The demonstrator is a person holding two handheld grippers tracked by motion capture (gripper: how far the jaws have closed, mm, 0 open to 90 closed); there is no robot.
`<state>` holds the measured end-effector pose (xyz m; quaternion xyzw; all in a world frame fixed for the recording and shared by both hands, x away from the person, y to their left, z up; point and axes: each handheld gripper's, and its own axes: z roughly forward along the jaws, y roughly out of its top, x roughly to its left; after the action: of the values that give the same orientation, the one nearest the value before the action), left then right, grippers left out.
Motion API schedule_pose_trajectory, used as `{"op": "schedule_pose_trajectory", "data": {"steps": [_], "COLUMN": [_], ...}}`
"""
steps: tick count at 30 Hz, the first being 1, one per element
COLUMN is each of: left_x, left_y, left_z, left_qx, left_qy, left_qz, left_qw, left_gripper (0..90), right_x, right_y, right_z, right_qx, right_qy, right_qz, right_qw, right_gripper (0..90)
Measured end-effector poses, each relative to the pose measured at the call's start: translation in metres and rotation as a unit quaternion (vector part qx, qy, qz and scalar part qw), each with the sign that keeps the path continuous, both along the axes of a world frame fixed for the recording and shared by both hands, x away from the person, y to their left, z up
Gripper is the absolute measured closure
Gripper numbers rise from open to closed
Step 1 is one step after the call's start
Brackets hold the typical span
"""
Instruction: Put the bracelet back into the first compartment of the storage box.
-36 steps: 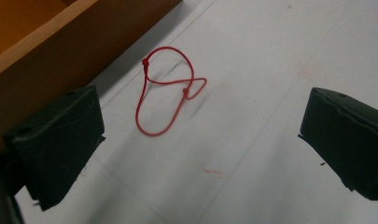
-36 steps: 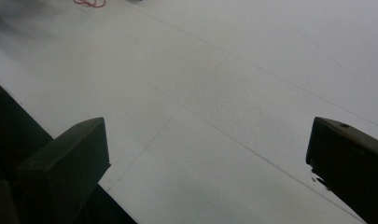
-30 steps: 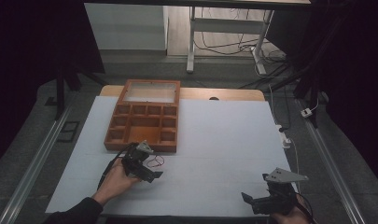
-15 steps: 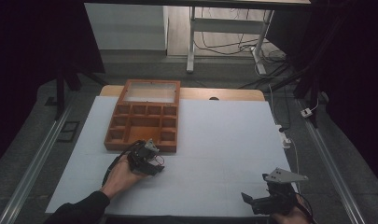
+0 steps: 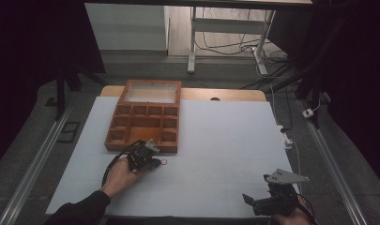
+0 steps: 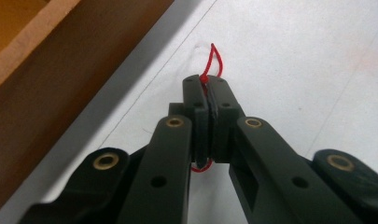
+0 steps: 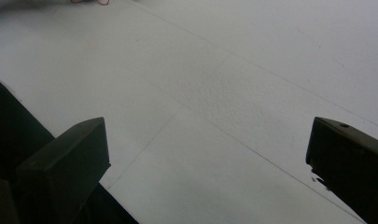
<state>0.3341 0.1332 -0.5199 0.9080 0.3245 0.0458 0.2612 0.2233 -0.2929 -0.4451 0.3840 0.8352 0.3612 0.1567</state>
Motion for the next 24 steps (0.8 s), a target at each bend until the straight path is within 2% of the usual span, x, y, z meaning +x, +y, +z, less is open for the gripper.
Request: {"op": "schedule_pose_trajectory", "data": {"steps": [5,17,24], "left_x": [0.001,-0.006,-0.009], "left_y": [0.004,0.012,0.019], "left_z": [0.006,0.030,0.041], "left_qx": [-0.014,-0.054,-0.064], "left_qy": [0.009,-0.022,-0.035], "left_qz": [0.013,0.008,0.014], "left_qw": [0.9998,0.9983,0.9972], "left_gripper": [87.3,86.6,86.6], "right_x": [0.000,0.000,0.000], "right_y": [0.000,-0.001,-0.002], "right_z": [0.000,0.000,0.000], "right_qx": [0.001,0.003,0.004], "right_qy": [-0.001,-0.001,0.000], "right_qz": [0.000,-0.001,0.000], "right_qw": [1.0000,1.0000,1.0000], "right_gripper": [0.0,0.0,0.0]}}
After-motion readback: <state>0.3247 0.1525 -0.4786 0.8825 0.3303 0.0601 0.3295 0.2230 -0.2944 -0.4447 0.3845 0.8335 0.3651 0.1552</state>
